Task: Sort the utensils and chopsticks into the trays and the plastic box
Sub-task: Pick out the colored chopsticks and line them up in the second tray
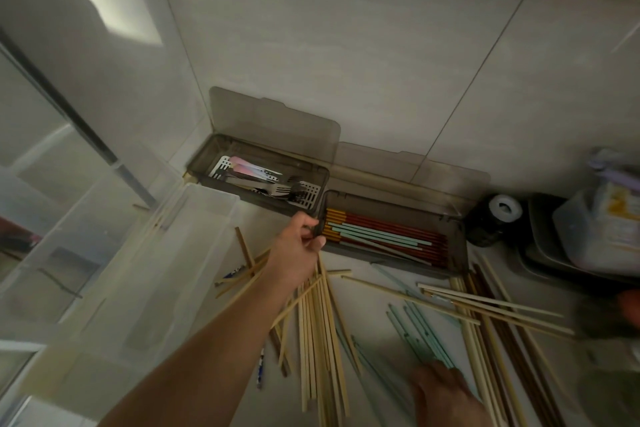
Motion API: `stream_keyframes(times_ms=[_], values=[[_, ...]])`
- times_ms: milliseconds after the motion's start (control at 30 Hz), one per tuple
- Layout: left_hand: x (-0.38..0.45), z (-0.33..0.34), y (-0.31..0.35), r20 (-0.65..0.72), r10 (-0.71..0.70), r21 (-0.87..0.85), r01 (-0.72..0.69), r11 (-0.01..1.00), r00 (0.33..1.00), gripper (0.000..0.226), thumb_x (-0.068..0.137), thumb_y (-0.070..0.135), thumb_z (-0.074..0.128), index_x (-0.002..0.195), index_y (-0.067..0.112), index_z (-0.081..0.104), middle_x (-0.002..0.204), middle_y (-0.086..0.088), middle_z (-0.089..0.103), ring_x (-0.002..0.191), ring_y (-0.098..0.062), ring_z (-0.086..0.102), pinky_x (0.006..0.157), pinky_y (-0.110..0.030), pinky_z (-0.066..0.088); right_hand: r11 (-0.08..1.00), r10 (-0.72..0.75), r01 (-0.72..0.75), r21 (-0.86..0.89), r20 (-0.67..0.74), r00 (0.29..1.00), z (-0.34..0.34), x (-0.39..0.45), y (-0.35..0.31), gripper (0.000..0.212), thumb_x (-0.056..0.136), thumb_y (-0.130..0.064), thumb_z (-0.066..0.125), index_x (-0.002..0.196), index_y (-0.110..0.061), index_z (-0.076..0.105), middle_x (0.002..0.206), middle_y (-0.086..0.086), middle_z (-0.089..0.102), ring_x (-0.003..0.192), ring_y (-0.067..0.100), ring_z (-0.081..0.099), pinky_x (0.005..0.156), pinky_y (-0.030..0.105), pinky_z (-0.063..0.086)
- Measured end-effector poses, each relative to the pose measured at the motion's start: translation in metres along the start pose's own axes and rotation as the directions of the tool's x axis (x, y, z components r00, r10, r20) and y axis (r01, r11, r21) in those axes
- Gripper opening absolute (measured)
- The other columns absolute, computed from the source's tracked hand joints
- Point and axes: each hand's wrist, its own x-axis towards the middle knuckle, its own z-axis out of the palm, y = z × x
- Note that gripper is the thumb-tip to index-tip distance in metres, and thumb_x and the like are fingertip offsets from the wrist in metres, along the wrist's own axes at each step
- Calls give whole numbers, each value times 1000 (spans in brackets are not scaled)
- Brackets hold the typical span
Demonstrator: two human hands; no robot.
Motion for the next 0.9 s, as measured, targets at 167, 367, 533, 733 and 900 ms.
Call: stream_keyframes(times_ms=[167,367,533,733,900], values=[[0,-1,0,2,4,2,-4,1000,1000,25,92,18,62,101,37,48,103,13,59,97,-4,57,69,-14,38,999,-37,34,-16,-341,939,-15,17,19,17,63,-3,72,66,-19,67,59,2,60,55,28,62,47,35,50],[0,-1,-1,15,-9,-21,9,1000,1000,29,92,19,62,94,44,47,91,23,57,93,2,57,71,-16,41,924,-255,353,148,-450,856,-55,96,38,31,78,11,61,78,-20,57,84,-6,53,69,16,55,63,26,44],[0,-2,-1,20,-7,-19,7,1000,1000,31,92,20,61,90,47,45,92,22,58,95,4,57,72,-17,42,920,-316,368,137,-300,900,-66,181,19,37,69,22,59,87,-8,71,100,8,63,85,25,63,81,22,45],[2,-1,-3,2,10,6,-10,1000,1000,24,91,19,61,103,36,49,103,15,60,103,-3,58,87,-28,50,923,-358,374,92,-152,921,-56,219,12,43,69,20,58,98,-8,74,113,11,65,101,31,62,95,32,47],[2,-2,-5,2,7,9,-7,1000,1000,25,92,20,61,107,35,49,101,16,57,99,-1,55,77,-18,44,917,-361,382,112,-171,917,-54,217,12,39,74,19,54,100,-3,73,111,15,68,102,31,63,97,32,46]])
